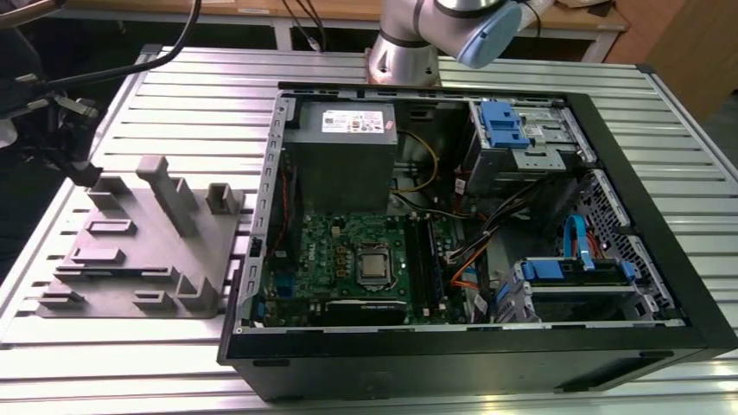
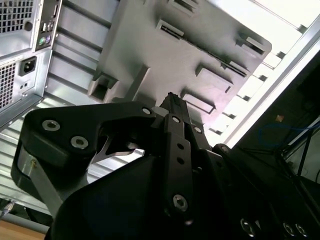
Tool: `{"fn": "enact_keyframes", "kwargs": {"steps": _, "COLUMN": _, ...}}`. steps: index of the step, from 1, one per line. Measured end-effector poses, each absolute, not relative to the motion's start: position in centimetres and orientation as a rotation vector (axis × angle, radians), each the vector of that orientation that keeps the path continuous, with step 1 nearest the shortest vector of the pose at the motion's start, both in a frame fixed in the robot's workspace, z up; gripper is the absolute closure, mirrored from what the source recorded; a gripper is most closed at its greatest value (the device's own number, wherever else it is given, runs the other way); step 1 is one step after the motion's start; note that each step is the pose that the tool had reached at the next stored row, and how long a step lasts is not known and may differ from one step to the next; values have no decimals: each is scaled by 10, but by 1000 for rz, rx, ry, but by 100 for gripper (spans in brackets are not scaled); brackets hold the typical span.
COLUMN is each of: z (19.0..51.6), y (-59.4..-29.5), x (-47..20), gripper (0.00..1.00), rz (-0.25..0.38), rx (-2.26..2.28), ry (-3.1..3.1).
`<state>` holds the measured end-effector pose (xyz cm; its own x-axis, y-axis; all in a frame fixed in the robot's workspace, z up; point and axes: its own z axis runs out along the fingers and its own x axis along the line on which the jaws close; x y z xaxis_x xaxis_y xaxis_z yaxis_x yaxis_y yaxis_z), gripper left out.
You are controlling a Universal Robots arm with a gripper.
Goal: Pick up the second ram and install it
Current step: 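Reach for the second ram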
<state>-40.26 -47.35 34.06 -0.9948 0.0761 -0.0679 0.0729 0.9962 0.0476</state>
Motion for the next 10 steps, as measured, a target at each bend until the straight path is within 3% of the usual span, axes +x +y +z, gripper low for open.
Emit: {"fn": "enact_keyframes", "kwargs": {"steps": 10, "z": 328, "y": -482, "x": -421, "gripper": 93, "rz": 70, "rx": 115, "ry": 3068}}
